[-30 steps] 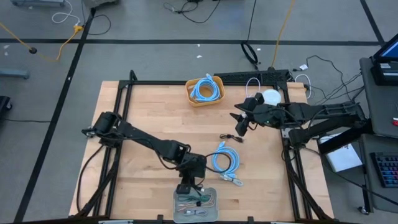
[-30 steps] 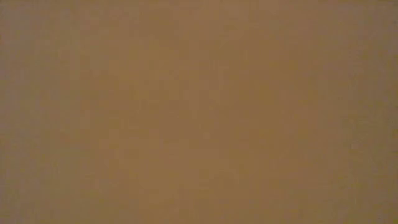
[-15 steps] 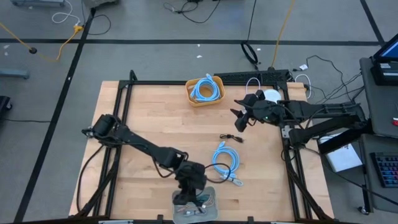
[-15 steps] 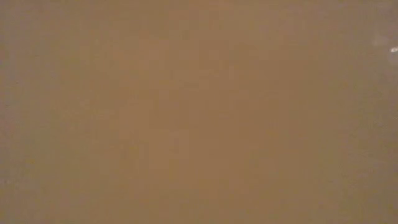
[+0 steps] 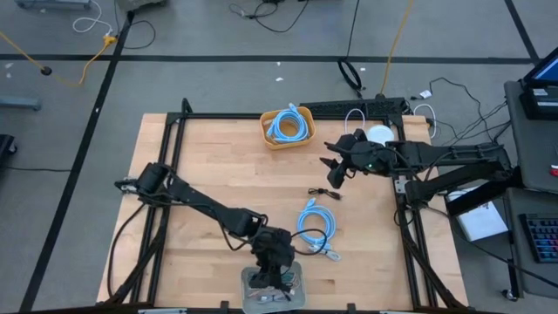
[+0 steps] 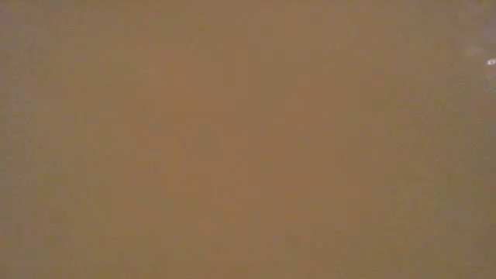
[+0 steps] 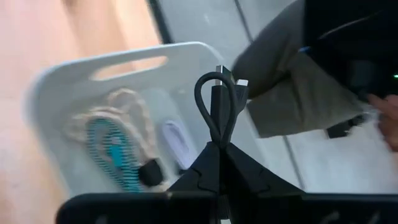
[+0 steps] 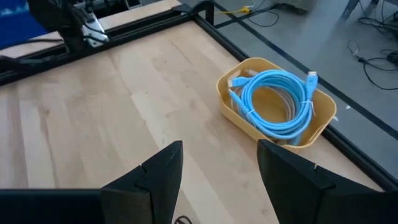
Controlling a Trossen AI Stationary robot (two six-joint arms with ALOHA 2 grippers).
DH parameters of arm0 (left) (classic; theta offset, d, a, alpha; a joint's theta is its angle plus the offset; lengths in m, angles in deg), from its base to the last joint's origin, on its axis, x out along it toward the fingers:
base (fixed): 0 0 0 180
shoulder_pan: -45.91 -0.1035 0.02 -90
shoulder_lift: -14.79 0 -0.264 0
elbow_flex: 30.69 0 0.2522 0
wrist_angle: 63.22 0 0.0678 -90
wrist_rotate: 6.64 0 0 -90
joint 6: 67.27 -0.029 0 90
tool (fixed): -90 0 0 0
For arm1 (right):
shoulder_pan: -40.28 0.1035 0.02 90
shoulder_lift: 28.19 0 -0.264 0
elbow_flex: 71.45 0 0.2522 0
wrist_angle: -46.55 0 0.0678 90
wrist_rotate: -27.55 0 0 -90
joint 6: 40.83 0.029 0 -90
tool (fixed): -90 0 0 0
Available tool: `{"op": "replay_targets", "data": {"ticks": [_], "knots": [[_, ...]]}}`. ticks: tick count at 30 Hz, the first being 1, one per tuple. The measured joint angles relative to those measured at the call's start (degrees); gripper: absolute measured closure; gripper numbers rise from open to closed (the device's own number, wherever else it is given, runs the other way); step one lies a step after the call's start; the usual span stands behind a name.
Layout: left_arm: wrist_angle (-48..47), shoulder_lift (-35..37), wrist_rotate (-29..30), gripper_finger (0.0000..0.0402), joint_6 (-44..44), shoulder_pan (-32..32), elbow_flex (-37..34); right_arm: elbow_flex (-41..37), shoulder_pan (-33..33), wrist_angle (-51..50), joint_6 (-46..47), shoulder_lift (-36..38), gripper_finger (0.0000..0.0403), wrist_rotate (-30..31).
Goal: Pick & Place USB Port
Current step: Put the bottom black charger cable into the gray bin
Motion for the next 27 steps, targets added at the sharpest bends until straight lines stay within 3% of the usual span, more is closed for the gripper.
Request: {"op": "replay_targets", "data": {"ticks": [5, 17, 27], "knots": [[-0.48, 0.00, 1.01, 0.0362, -0.02, -0.71, 0.00, 0.00, 0.00, -0.01, 0.08, 0.00, 0.0204, -1.69], [-2.96, 0.00, -1.20, 0.0349, 0.36, -0.86, 0.00, 0.00, 0.02, 0.00, -0.38, 0.00, 0.0204, -3.02], [-5.61, 0.00, -0.25, 0.0279, 0.88, -1.43, 0.00, 0.00, 0.02, 0.00, -1.21, 0.00, 0.0204, -3.06]]}}
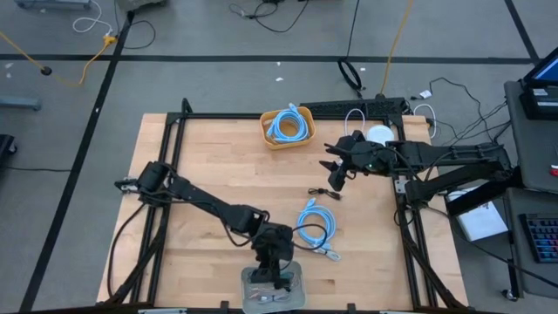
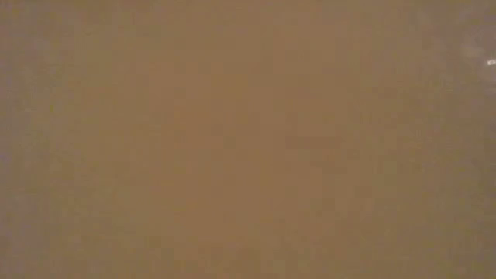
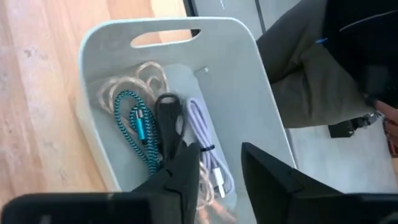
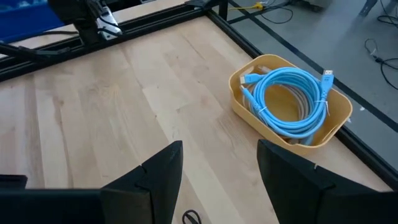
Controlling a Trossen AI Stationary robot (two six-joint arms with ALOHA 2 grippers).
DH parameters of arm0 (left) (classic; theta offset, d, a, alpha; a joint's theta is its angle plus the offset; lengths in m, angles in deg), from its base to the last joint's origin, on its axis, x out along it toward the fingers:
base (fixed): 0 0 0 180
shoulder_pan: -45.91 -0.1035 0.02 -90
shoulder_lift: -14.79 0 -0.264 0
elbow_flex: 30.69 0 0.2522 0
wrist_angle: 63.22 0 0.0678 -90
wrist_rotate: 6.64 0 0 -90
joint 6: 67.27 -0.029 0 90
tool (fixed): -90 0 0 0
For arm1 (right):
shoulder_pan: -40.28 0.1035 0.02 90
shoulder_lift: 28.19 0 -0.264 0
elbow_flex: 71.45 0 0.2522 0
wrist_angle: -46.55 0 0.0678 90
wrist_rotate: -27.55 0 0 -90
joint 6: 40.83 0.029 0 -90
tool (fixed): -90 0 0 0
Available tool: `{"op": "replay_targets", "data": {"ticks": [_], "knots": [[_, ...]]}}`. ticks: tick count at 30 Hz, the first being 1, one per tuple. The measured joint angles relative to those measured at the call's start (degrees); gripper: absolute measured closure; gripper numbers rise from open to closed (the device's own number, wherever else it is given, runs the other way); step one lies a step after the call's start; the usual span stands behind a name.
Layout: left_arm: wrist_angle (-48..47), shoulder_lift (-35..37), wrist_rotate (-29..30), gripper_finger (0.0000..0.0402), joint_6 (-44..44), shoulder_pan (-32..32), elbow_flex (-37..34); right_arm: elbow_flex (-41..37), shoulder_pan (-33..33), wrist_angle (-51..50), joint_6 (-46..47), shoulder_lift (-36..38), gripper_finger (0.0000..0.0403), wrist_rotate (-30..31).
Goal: Pick & Place USB Port
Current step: Put the bottom black charger cable into the gray bin, then put the HDMI cable into the yellow bin
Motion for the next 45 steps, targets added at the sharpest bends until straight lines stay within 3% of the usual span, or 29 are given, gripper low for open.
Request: {"op": "replay_targets", "data": {"ticks": [8, 12, 15, 21, 25, 31, 36, 40, 45], "knots": [[-3.91, 0.00, 0.77, 0.0265, -0.95, -0.82, 0.04, 0.00, 0.00, -0.03, 0.00, 0.00, 0.0204, -1.38], [-10.80, 1.61, 5.74, 0.0279, -4.04, -2.11, 0.04, 0.07, 0.11, -3.73, 0.68, 0.02, 0.0204, -1.40], [-15.22, 5.09, 12.97, 0.0292, -5.96, -3.31, 0.04, 0.07, 0.11, -9.00, 0.90, 0.02, 0.0204, -1.38], [-16.94, 15.33, 35.07, 0.0303, -8.37, -6.08, 0.07, -0.15, 0.23, -12.71, 1.55, 0.03, 0.0204, -1.51], [-18.29, 19.57, 42.39, 0.0293, -7.65, -8.11, 0.13, -3.88, 0.45, -10.54, 3.65, 0.07, 0.0204, -4.51], [-26.43, 18.55, 34.30, 0.0287, -3.21, -10.17, -0.45, -19.60, 3.05, 4.24, 14.92, 0.02, 0.0204, -15.38], [-37.77, 18.58, 37.61, 0.0286, -3.46, -9.20, -0.76, -31.77, 6.15, 18.18, 24.49, 0.00, 0.0204, -17.93], [-47.56, 18.58, 43.23, 0.0286, 2.14, -9.18, -0.77, -35.34, 8.01, 19.68, 29.34, 0.00, 0.0204, -19.93], [-49.54, 19.02, 34.85, 0.0286, 1.06, -7.11, -0.80, -34.64, 10.88, 20.53, 31.38, 0.02, 0.0204, -22.05]]}}
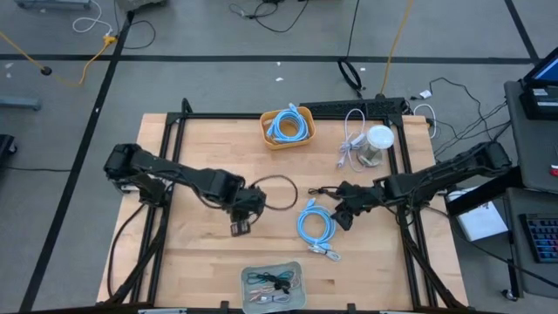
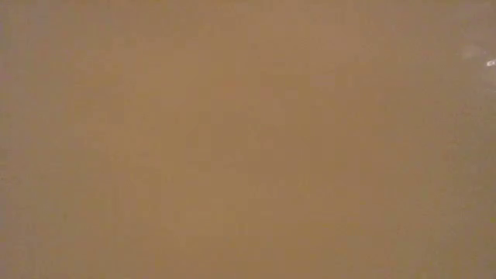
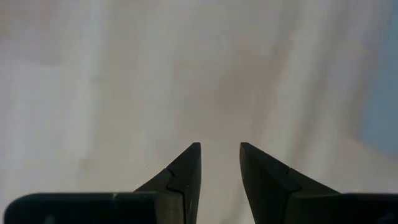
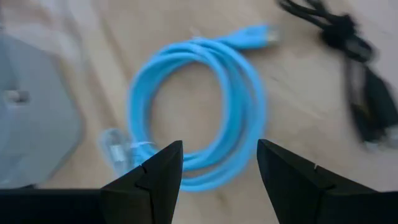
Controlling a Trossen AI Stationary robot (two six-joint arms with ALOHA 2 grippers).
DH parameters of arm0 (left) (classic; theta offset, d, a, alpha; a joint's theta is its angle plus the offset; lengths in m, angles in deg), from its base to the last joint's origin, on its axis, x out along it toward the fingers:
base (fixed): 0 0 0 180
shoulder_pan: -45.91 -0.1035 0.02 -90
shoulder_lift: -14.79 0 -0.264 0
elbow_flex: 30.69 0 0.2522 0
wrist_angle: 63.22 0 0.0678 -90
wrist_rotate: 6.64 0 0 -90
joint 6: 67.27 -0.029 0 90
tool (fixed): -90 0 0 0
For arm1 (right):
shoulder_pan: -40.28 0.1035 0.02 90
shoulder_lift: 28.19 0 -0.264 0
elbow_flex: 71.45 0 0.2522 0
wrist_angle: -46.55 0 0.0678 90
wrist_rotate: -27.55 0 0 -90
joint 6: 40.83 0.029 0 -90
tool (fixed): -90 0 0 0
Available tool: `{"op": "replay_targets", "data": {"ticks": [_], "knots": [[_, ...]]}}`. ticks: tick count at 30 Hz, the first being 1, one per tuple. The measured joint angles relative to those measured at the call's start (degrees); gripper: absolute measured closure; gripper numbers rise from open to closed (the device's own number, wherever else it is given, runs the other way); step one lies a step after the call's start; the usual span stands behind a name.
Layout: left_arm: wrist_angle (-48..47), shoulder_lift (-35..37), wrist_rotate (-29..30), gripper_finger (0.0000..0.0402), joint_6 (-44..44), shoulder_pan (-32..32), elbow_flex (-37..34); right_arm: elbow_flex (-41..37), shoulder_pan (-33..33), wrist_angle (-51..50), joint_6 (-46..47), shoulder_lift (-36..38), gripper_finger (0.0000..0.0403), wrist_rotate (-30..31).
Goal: Pick & Place USB Port
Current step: Put the HDMI cable into the yellow bin
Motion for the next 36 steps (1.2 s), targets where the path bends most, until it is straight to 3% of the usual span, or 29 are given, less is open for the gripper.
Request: {"op": "replay_targets", "data": {"ticks": [4, 6, 10, 15, 22, 28, 36], "knots": [[0.08, 1.52, -14.31, 0.0286, -7.20, 3.48, -0.05, 0.17, 1.28, 3.32, 1.04, 0.02, 0.0204, 0.04], [1.17, 3.08, -15.86, 0.0286, -6.25, 4.70, 0.05, 0.17, 1.57, 3.95, 1.02, 0.02, 0.0204, 0.20], [-2.56, 6.41, 2.81, 0.0286, 4.17, 4.78, -0.01, 0.19, 1.91, 1.00, -0.66, 0.02, 0.0204, 2.44], [1.05, 9.61, 13.33, 0.0286, 13.21, 2.36, 0.01, 0.19, 1.87, -7.23, -2.01, -0.77, 0.0204, 7.48], [12.59, 9.06, 17.54, 0.0286, 14.45, 1.97, 0.12, 0.17, 1.40, -1.86, -3.00, -6.97, 0.0204, 3.55], [15.16, 7.55, 18.78, 0.0286, 13.23, 1.57, 0.04, 0.17, 1.33, 8.25, -2.42, -15.16, 0.0204, -0.20], [14.96, 6.93, 19.92, 0.0286, 11.91, 0.81, 0.01, 0.34, 1.07, 15.61, -1.52, -20.90, 0.0217, 0.12]]}}
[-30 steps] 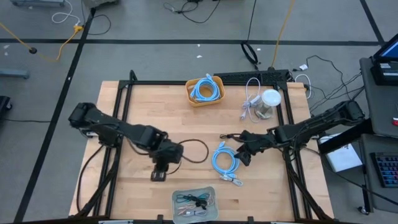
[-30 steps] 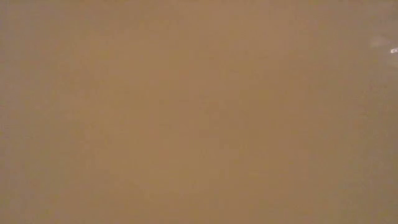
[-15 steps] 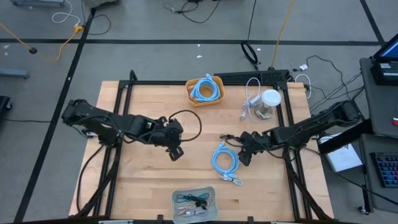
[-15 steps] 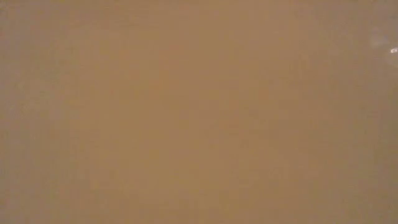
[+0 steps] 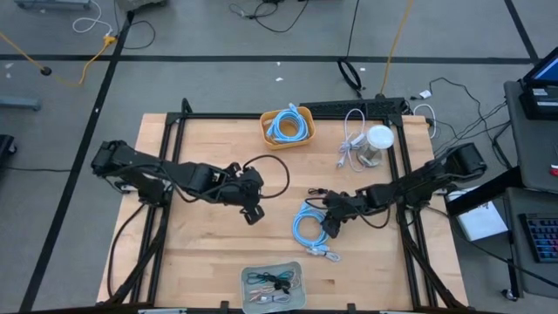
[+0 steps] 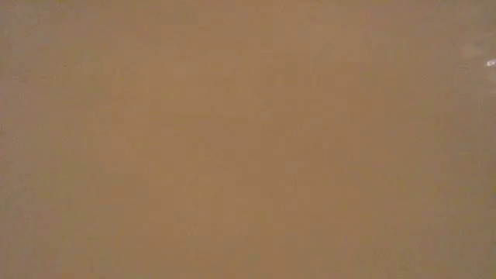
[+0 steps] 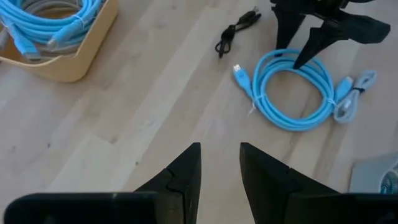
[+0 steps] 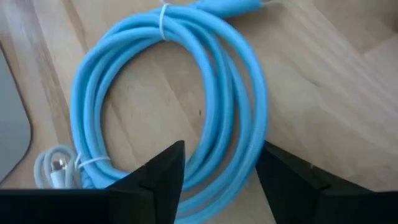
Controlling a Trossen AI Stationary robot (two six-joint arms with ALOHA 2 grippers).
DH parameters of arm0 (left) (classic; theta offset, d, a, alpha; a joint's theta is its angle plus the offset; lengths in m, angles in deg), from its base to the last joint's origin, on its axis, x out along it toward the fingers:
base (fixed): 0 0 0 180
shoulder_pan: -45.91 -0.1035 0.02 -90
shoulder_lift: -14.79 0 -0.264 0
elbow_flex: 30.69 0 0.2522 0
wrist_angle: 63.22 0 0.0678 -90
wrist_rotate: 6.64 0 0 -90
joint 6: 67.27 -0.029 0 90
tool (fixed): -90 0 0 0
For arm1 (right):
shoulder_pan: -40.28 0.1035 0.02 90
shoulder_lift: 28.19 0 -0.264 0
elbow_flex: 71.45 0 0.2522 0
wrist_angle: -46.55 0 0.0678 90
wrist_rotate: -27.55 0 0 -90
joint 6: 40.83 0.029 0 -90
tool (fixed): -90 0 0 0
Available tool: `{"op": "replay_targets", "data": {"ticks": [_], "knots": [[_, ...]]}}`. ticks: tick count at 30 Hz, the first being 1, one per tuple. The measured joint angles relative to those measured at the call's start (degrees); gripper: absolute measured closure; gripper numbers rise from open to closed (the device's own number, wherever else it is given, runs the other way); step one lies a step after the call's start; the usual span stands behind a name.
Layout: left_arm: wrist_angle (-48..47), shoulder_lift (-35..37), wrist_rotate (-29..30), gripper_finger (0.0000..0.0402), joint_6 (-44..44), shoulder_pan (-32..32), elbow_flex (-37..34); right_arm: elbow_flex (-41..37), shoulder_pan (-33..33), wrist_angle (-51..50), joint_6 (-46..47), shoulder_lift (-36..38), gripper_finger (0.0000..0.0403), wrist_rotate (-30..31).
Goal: Pick & Place USB Port
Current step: Put the HDMI cable into the yellow bin
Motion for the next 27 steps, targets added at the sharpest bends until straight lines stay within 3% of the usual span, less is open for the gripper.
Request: {"op": "replay_targets", "data": {"ticks": [3, 8, 17, 27], "knots": [[-0.02, 0.00, 0.16, 0.0286, 0.00, -0.56, -0.02, -0.02, -0.04, 0.63, -0.28, 0.14, 0.0266, 0.02], [-0.02, 0.00, 1.13, 0.0286, -0.19, -0.92, -0.02, -0.22, -0.04, 2.45, -3.77, 1.99, 0.0386, -0.44], [0.00, 0.00, 1.98, 0.0286, -0.59, -1.30, 0.00, 1.37, -2.02, 5.20, -4.97, 8.80, 0.0393, 5.25], [0.02, 0.00, 2.03, 0.0286, -0.07, -1.30, 0.00, 9.74, -10.21, 2.38, -15.95, 13.54, 0.0394, 17.91]]}}
